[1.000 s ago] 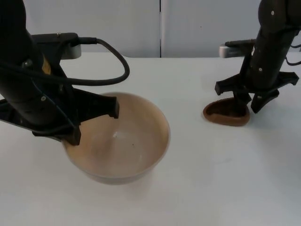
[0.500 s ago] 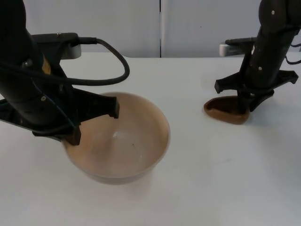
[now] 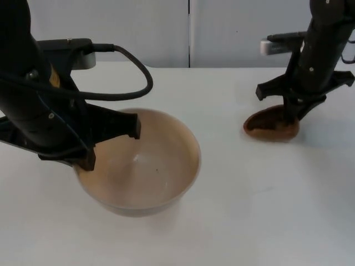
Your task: Pick up the bowl with the left hand and pour the coffee beans from the cup into the bowl with the right hand.
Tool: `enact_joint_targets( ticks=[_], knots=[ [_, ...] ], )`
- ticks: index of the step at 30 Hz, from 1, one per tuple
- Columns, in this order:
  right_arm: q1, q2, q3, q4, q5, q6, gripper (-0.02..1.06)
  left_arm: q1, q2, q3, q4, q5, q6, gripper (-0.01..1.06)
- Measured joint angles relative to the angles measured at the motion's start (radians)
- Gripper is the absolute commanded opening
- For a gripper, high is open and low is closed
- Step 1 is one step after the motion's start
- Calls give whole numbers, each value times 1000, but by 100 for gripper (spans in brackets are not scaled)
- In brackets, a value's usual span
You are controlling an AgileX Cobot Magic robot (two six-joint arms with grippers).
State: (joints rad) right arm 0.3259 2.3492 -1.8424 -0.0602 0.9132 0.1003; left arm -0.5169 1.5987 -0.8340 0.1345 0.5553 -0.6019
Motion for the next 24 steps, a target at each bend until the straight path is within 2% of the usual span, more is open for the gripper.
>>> enact_joint_targets(
  ticks=[5,11,15,19,24],
  knots=[
    [0,-33,0,-1,6,-11,0,0,0,0,0,-2,0,0],
    [0,-69,0,71,44,-80,0,0,0,0,0,-2,0,0],
    [0,-110,0,91,86,-120,0,0,0,0,0,-2,0,0],
    [0,-195,0,130,168,-193,0,0,0,0,0,-2,0,0],
    [12,-275,0,132,245,-229,0,0,0,0,0,-4,0,0]
  ],
)
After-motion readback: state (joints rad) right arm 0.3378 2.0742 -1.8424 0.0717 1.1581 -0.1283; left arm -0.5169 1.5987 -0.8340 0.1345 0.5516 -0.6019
